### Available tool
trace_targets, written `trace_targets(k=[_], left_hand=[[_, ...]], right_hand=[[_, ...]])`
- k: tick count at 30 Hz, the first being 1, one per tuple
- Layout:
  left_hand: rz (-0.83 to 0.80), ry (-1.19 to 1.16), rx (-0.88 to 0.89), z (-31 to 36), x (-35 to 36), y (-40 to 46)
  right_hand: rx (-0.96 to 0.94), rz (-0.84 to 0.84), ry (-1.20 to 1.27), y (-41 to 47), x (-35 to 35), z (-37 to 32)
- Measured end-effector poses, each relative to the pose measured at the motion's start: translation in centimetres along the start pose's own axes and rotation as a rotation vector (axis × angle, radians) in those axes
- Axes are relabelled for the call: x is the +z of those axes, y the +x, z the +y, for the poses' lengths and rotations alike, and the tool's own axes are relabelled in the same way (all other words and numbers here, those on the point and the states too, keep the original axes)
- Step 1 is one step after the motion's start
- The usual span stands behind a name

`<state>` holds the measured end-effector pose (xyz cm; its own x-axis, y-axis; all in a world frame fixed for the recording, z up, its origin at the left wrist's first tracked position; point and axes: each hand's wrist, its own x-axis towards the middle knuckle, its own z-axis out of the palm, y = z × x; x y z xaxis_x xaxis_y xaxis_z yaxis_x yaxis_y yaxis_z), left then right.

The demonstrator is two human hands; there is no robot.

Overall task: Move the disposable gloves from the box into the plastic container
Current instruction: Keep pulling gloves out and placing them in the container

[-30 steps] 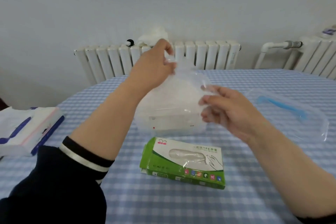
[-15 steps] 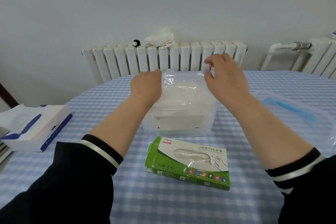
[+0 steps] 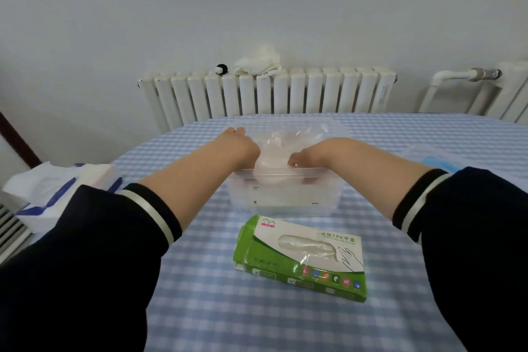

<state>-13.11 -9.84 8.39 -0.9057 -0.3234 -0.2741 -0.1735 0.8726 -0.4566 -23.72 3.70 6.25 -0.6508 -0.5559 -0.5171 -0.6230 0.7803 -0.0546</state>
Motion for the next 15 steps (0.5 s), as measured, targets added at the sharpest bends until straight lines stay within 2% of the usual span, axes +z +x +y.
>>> trace_targets(k=[2, 6, 10, 15], left_hand=[[-0.002, 0.039, 0.011, 0.2, -0.1, 0.2], [0.010, 0.063, -0.003, -0.3, 0.2, 0.6], [0.087, 0.102, 0.017, -1.1, -0.6, 0.2], [0.250, -0.077, -0.014, -3.0, -1.0, -0.9]], right_hand=[[-0.007, -0.019, -0.001, 0.5, 0.1, 0.4], [-0.066, 0.082, -0.138, -3.4, -0.9, -0.6], [-0.099, 0.208, -0.059, -5.2, -2.0, 0.1], [-0.168, 0.603, 0.144, -9.0, -2.3, 1.1]])
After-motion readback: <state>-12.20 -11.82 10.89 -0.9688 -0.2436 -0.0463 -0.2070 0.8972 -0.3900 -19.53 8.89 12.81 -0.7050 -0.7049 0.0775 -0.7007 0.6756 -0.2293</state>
